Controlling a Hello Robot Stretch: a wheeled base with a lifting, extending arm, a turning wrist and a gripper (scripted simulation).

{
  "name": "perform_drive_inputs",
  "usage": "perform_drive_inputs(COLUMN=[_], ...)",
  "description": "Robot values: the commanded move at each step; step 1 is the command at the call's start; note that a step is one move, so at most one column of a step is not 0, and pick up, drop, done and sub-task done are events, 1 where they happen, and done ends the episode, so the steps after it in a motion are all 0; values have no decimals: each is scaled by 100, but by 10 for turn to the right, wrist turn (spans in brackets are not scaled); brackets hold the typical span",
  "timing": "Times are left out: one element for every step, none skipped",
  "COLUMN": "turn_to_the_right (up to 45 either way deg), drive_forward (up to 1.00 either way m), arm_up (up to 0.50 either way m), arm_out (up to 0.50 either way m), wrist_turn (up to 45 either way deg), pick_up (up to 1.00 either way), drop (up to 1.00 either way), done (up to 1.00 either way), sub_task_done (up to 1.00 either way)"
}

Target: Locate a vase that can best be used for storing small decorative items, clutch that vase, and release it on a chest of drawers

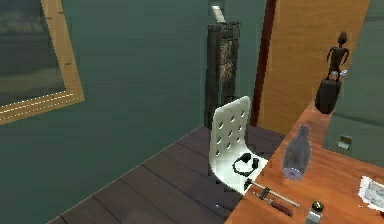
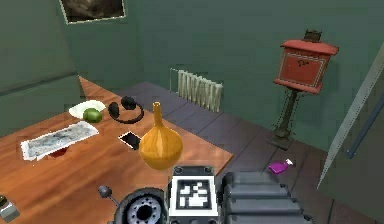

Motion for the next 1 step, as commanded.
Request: perform_drive_inputs(turn_to_the_right=[0], drive_forward=[0], arm_up=[0], arm_out=[28], wrist_turn=[0], pick_up=[0], drop=[0], done=[0], sub_task_done=[0])
